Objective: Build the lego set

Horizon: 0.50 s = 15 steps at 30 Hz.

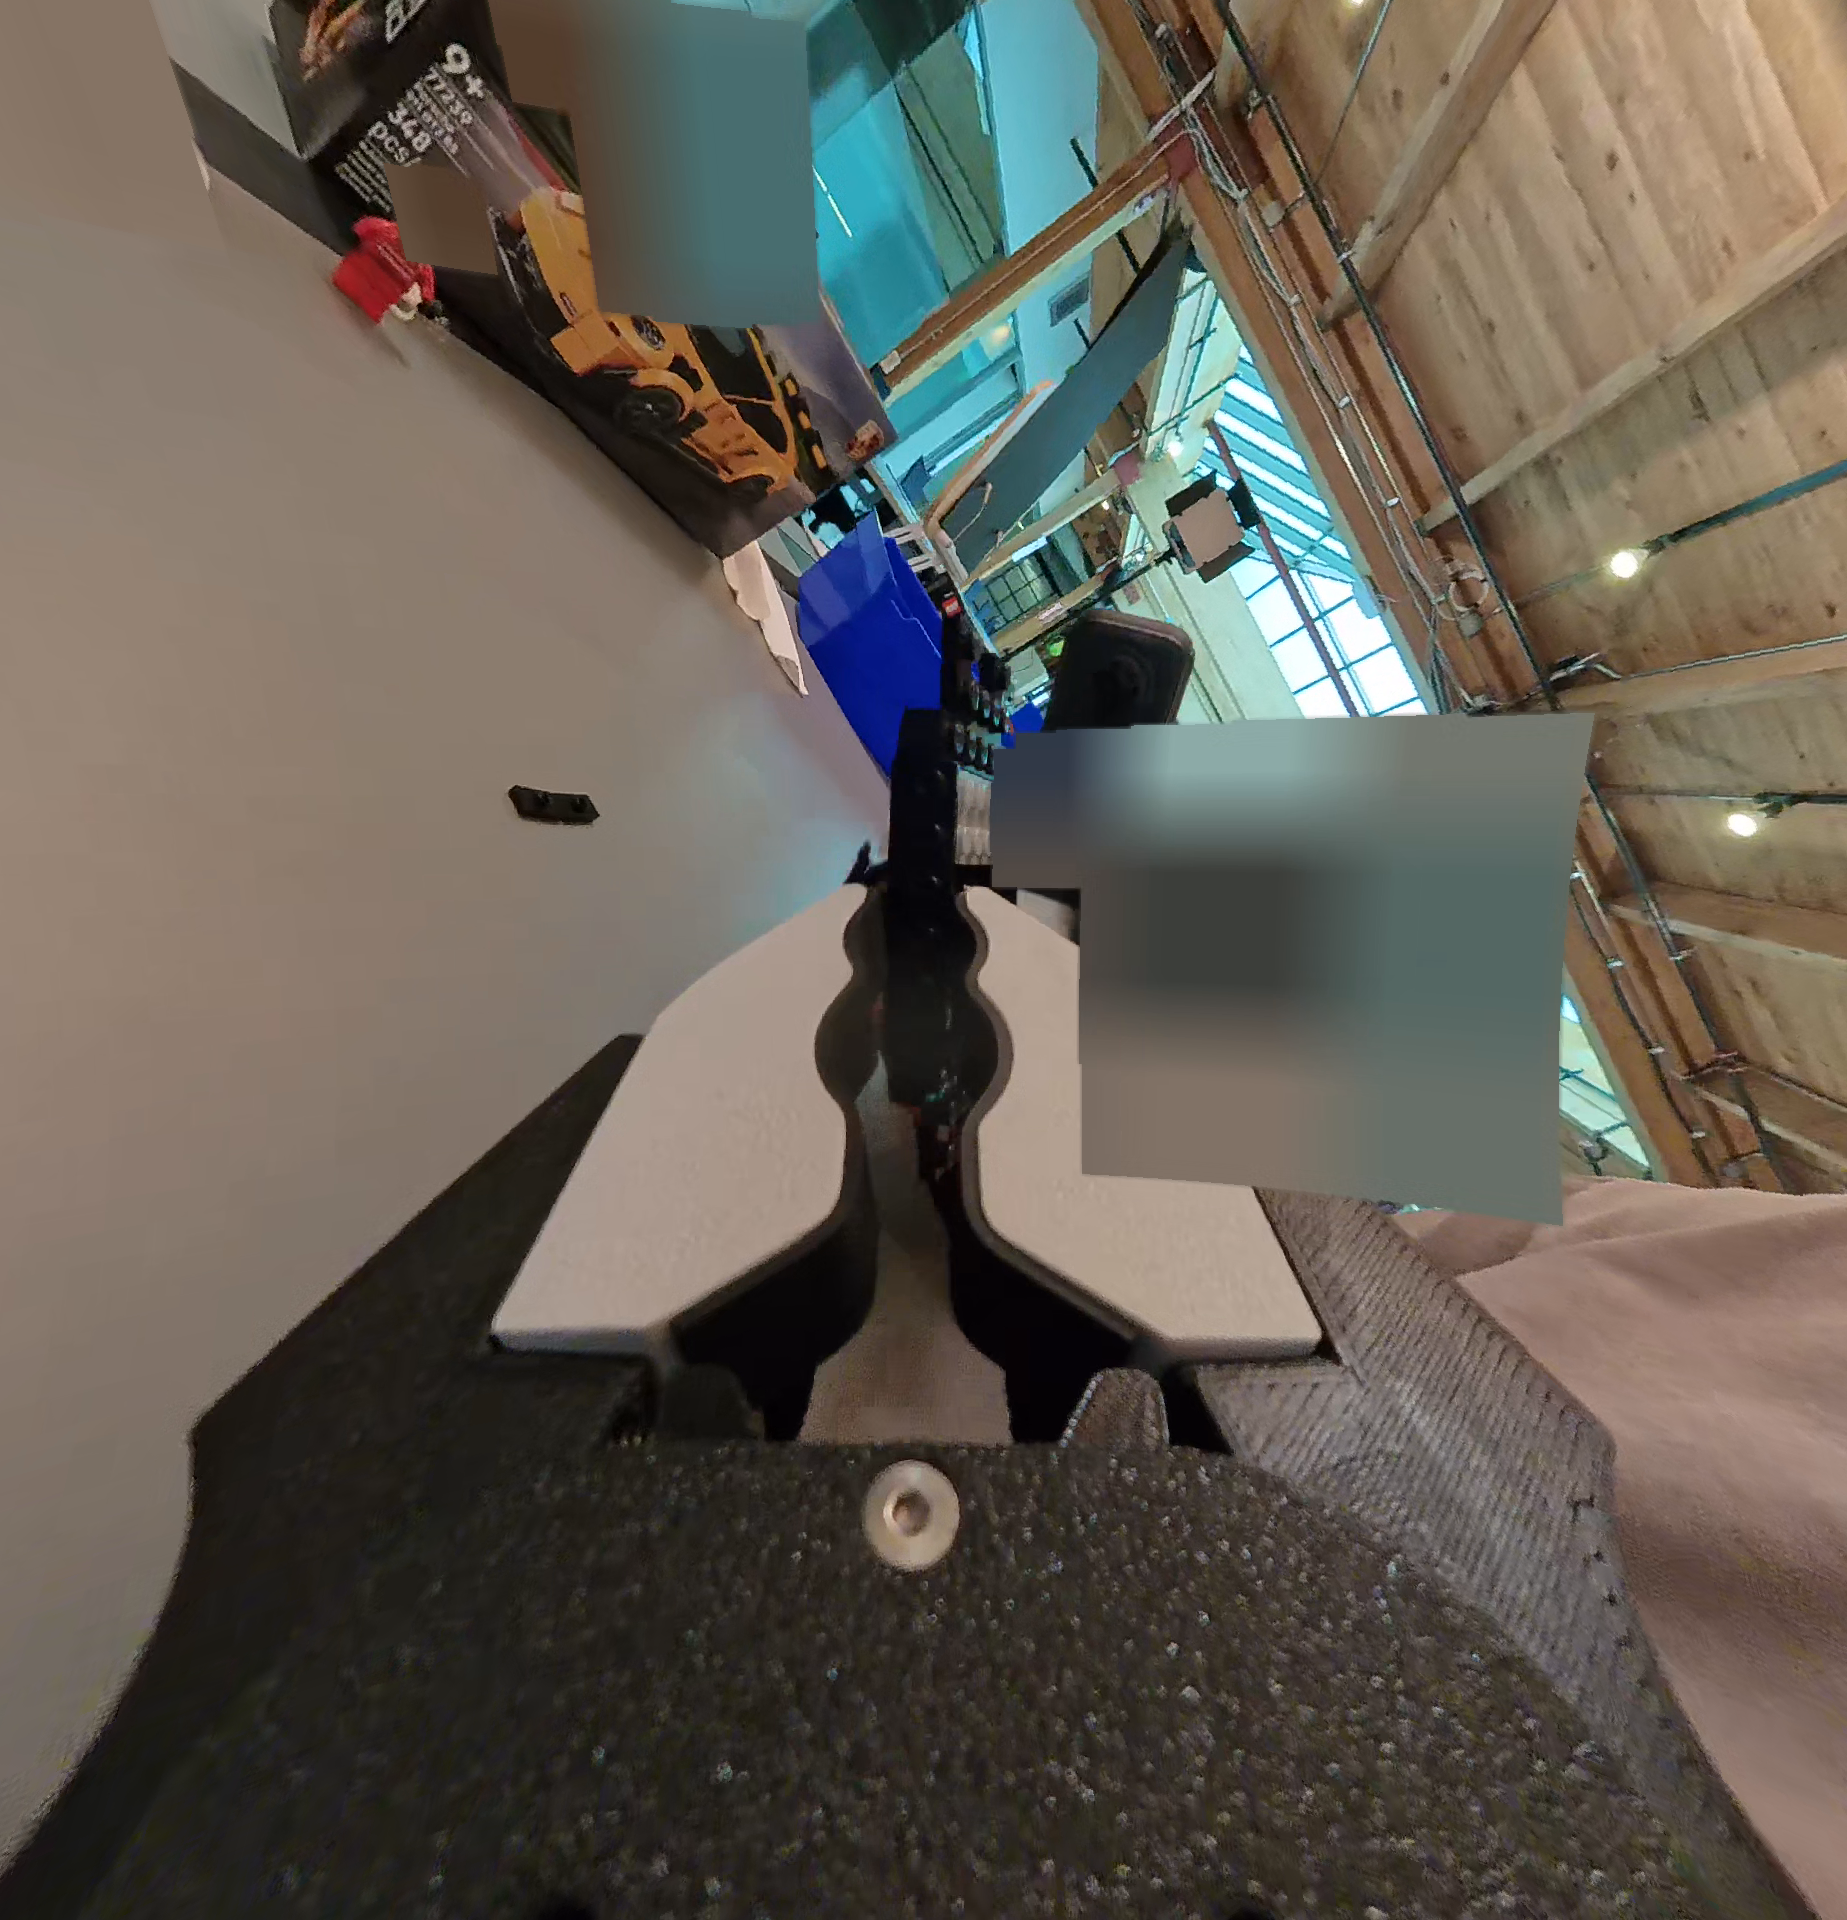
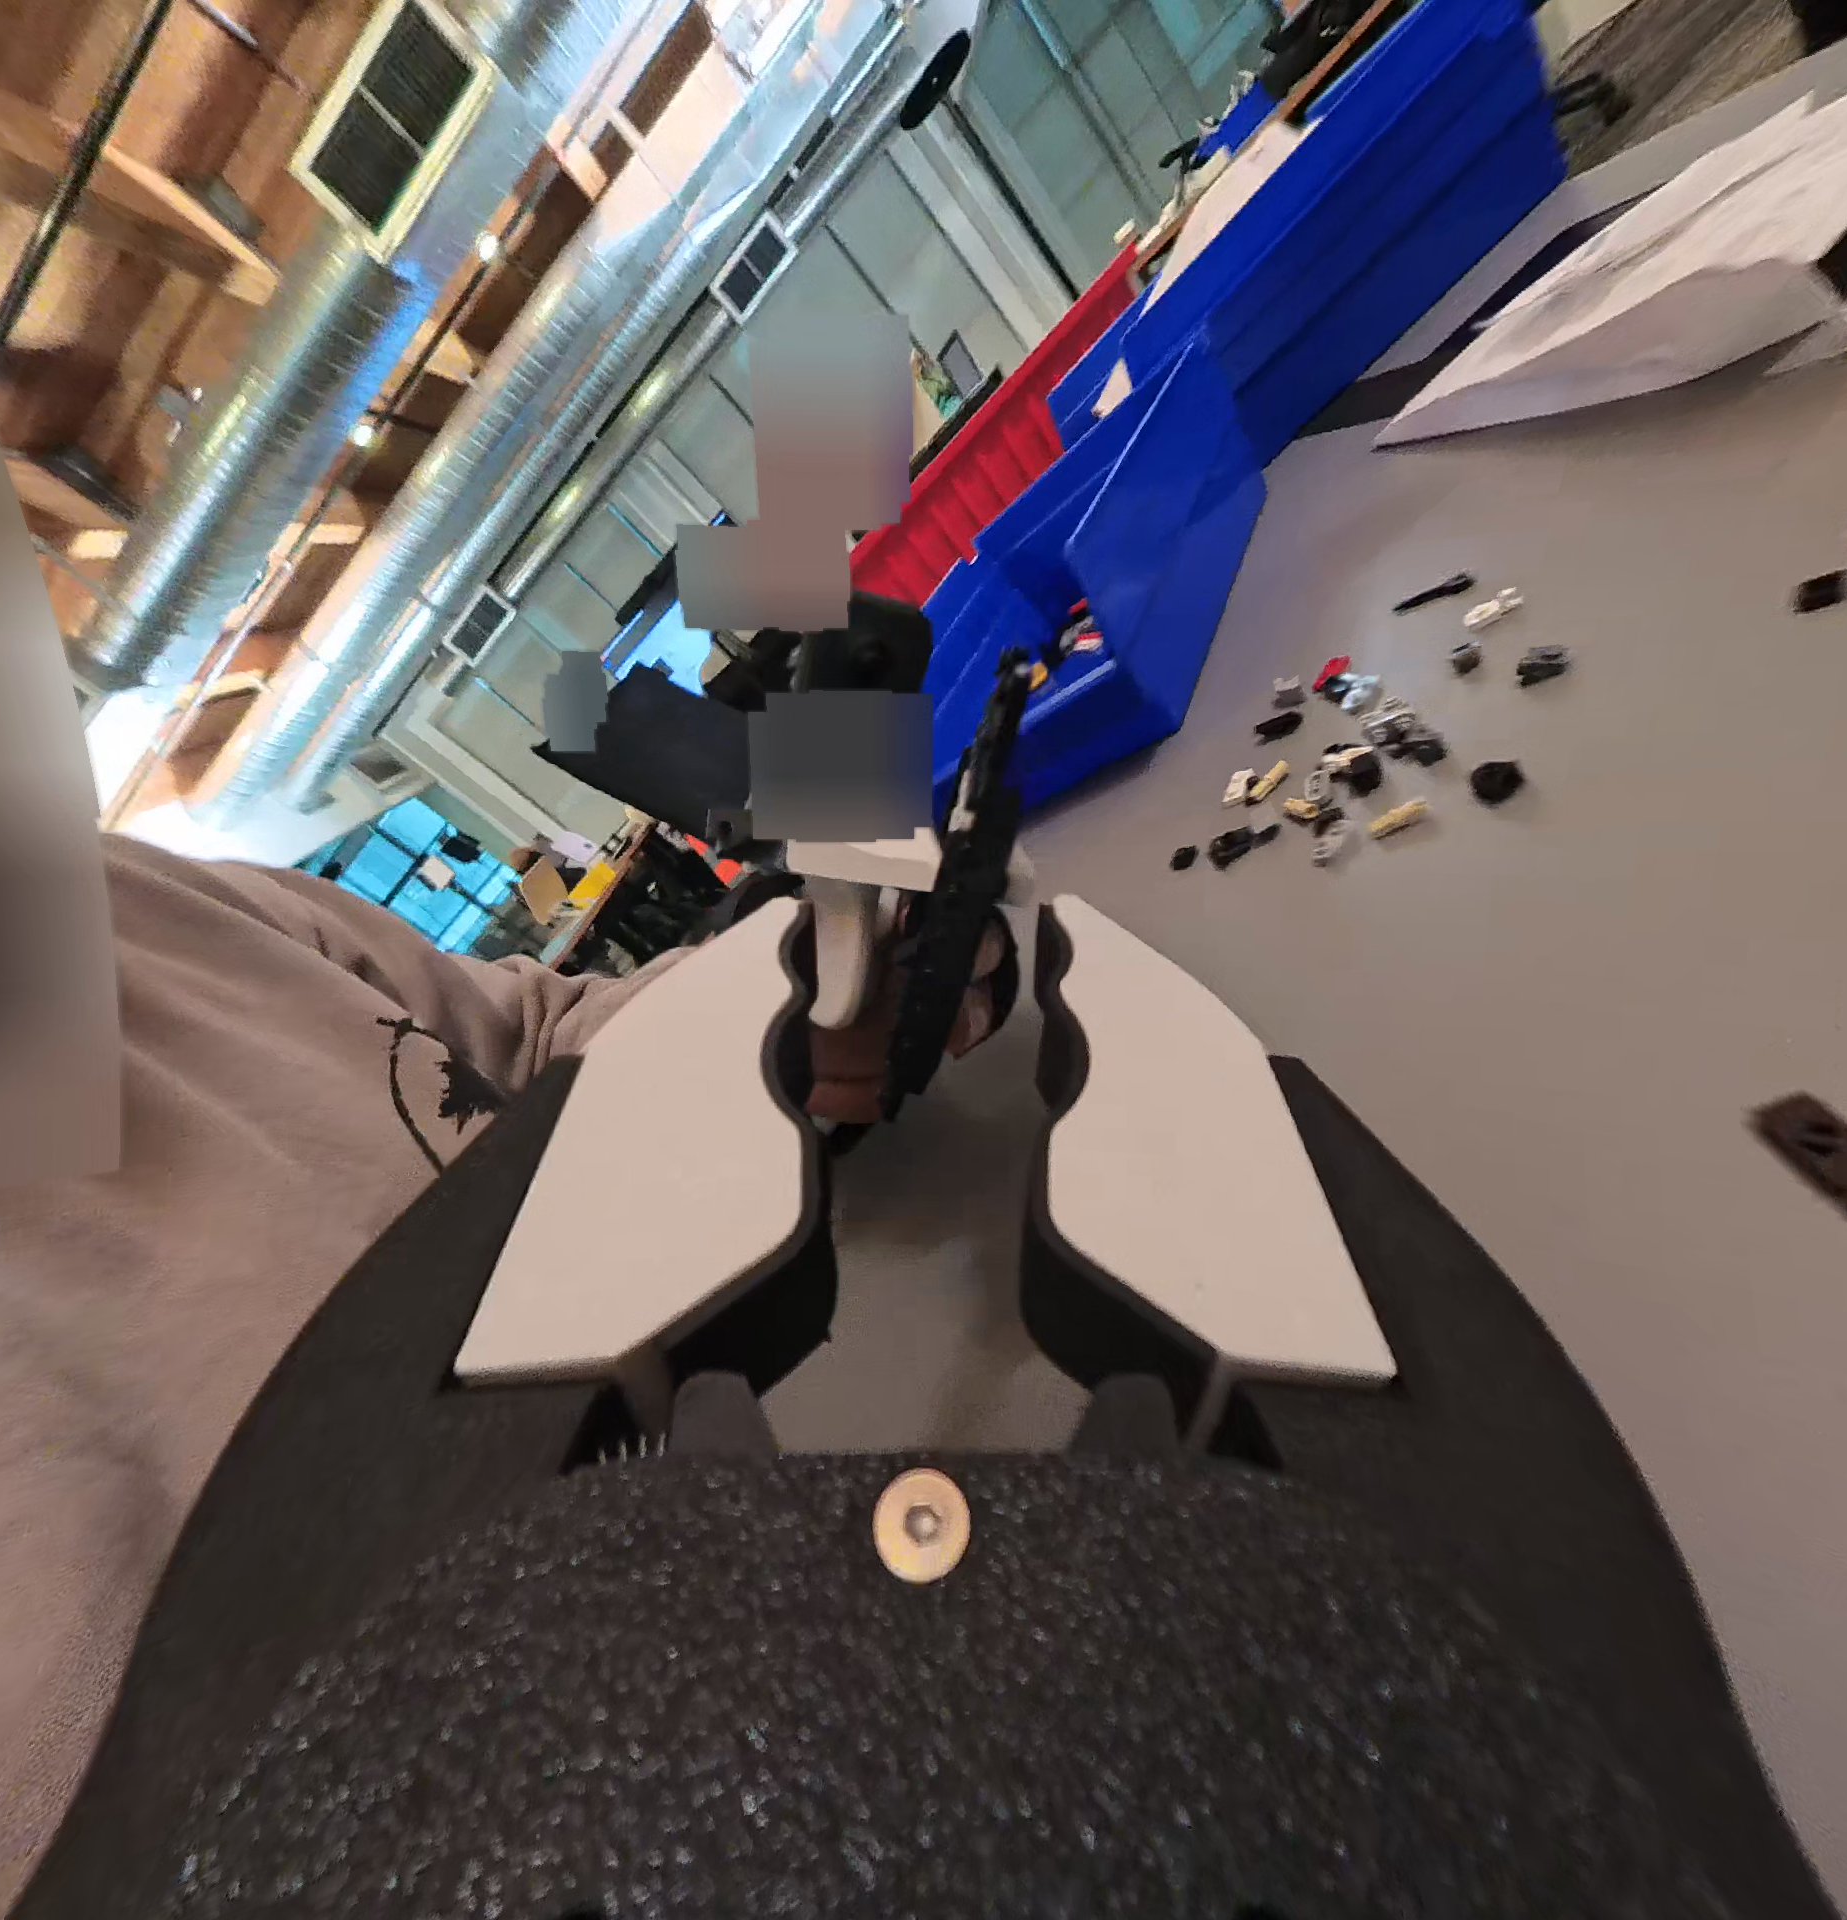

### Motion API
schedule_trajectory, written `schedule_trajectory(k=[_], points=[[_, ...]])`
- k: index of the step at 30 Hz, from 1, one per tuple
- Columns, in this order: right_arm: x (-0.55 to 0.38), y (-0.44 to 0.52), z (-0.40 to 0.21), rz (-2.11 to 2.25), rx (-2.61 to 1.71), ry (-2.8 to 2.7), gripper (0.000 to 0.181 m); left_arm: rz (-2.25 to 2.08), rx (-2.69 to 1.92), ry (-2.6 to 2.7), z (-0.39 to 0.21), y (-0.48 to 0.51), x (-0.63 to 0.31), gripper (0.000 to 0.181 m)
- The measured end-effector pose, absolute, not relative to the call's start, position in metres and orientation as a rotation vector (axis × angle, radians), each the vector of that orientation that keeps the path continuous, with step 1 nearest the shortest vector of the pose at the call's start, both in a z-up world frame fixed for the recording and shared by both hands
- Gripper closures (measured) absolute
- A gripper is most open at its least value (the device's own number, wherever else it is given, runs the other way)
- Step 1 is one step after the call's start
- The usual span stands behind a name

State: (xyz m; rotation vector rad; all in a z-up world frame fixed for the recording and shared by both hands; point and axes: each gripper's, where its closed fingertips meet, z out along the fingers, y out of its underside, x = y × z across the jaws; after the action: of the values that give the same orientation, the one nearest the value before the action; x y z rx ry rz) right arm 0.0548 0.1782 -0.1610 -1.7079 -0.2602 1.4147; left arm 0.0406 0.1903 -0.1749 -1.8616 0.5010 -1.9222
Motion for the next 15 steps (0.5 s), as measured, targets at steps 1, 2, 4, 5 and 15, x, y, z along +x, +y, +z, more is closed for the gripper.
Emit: schedule_trajectory(k=[1,2,4,5,15], points=[[0.062,0.181,-0.161,1.4,-1.714,-0.245,0.142,-1.934,-1.872,0.493,-0.177,0.192,0.04,0.17],[0.067,0.182,-0.163,1.386,-1.73,-0.239,0.144,-1.953,-1.886,0.499,-0.179,0.191,0.04,0.17],[0.068,0.181,-0.167,1.385,-1.766,-0.244,0.144,-1.971,-1.907,0.501,-0.183,0.189,0.042,0.17],[0.065,0.181,-0.17,1.385,-1.788,-0.249,0.145,-1.977,-1.918,0.513,-0.185,0.186,0.043,0.17],[0.06,0.185,-0.171,1.539,-1.739,-0.057,0.17,-2.012,-1.906,0.591,-0.186,0.171,0.048,0.17]])
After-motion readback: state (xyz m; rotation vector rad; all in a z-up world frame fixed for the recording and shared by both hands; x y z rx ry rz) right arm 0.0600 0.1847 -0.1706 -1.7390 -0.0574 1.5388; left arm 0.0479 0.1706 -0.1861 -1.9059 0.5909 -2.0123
